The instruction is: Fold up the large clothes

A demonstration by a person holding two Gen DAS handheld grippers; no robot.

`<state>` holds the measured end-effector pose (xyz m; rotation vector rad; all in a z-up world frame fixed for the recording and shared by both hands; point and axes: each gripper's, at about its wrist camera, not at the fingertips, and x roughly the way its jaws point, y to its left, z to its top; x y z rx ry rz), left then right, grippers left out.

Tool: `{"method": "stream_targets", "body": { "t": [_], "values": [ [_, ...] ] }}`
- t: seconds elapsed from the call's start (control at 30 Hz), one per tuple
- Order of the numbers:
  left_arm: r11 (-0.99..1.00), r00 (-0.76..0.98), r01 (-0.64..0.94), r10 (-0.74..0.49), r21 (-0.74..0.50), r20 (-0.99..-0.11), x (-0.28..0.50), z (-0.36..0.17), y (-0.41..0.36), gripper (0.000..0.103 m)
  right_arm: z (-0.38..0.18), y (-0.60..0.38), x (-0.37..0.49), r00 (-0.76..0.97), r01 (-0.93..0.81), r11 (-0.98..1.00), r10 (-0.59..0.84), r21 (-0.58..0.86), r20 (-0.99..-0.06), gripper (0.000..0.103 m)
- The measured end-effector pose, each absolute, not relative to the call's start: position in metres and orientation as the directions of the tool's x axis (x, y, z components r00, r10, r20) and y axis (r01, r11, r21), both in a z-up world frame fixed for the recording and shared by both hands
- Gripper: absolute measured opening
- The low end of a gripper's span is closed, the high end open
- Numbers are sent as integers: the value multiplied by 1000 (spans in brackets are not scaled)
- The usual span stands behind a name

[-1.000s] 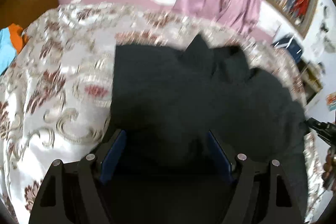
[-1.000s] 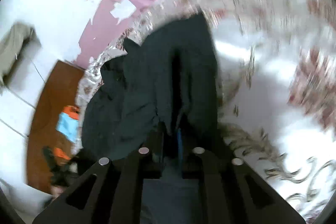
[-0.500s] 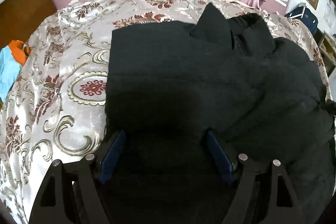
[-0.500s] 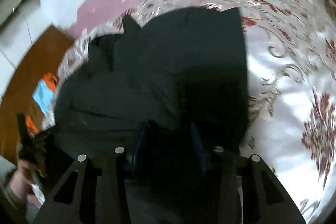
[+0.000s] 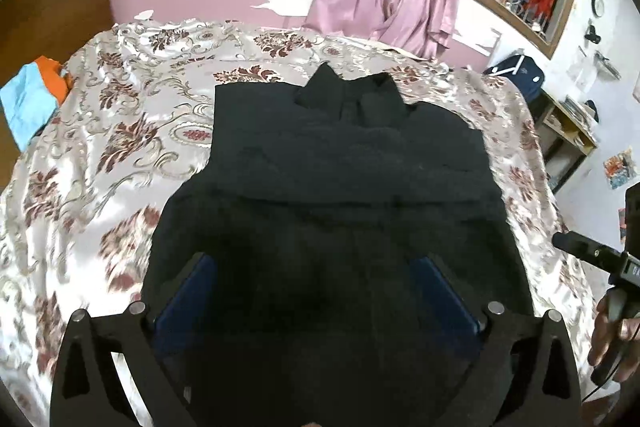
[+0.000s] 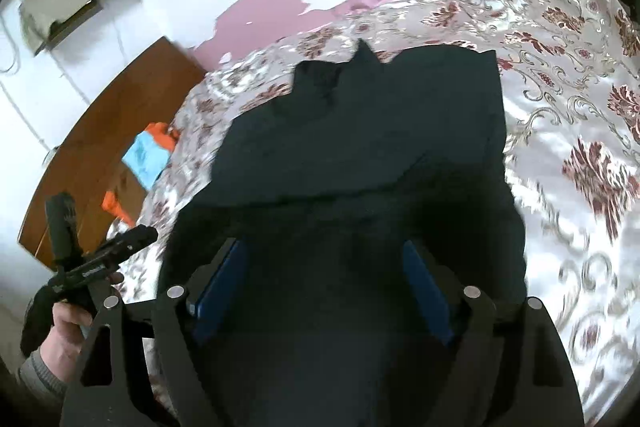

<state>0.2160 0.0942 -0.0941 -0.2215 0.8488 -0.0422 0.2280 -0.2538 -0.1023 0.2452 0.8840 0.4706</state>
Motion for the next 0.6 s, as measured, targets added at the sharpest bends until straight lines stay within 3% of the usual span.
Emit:
{"method": "stream_targets", "body": {
  "t": [0.27,0.37,0.6],
  "values": [
    [981,655,-38,-120,-191,-746,152,-57,75,103,-73,-253,128,529,-368,855,515,365,-674,81],
    [991,660,-60,-52,-121,-750,151,-54,63,103,-74,-267,103,526,-384,856,511,345,-680,82],
    [996,623,-87,46,-10,-781,182,-92,61,103,-119,-283,120,465,-342,855,514,390,-721,85]
  ]
}}
